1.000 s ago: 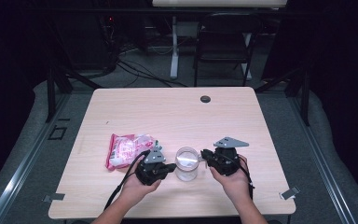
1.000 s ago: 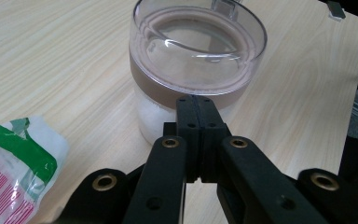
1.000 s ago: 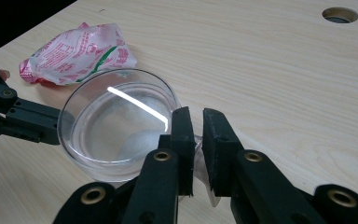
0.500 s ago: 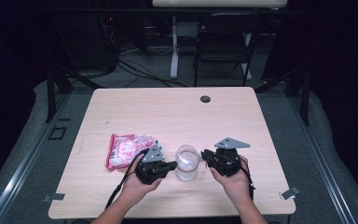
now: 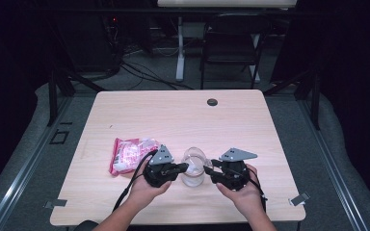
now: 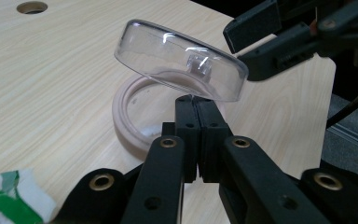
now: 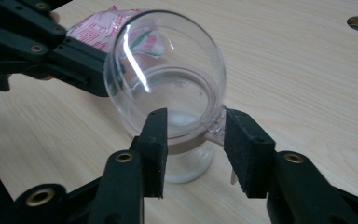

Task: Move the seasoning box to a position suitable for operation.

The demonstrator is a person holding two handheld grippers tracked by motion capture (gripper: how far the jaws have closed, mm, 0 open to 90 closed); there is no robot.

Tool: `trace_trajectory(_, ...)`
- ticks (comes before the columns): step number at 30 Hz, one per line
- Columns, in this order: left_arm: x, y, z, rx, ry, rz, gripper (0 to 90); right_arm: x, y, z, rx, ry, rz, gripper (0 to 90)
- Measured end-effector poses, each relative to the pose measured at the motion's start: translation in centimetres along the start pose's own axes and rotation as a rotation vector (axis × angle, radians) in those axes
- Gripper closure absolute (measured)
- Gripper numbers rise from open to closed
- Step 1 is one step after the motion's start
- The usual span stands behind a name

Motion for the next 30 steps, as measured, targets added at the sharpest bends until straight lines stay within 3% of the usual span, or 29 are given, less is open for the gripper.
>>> trace_trajectory(5, -0.2, 0.3, -0.6, -0.008, -0.014, 0.022, 82.2, 0.8, -0.5, 0.2, 0.003, -0.035, -0.006, 52.2)
trace_trajectory(11, -0.3, 0.5, -1.0, -0.027, -0.016, 0.009, 72.2, 1.2, -0.1, 0.5, 0.006, -0.056, 0.027, 48.9)
trace_trajectory(18, -0.2, 0.7, -1.0, -0.038, -0.018, -0.009, 63.4, 1.3, 0.6, 0.7, 0.004, -0.064, 0.051, 53.0)
trace_trajectory(25, 0.8, 1.3, -0.3, -0.01, -0.025, -0.066, 59.4, 1.3, 0.6, 0.7, 0.003, -0.066, 0.038, 55.0)
trace_trajectory(28, 1.6, 1.5, 0.1, 0.002, -0.054, -0.092, 58.5, 1.3, 0.5, 0.7, 0.001, -0.066, 0.039, 55.0)
trace_trajectory(30, 1.8, 1.6, 0.2, -0.005, -0.067, -0.088, 58.2, 1.3, 0.5, 0.7, 0.0, -0.065, 0.04, 55.1)
Point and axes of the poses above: each handheld gripper's, and its own axes: y roughly forward along the jaws, z roughly out of its underside, x roughly to its left, the point moved 5 cm from there along y, roughly forward along the jaws, and after that the axes turned 6 degrees about -y, right-handed, at the moved point
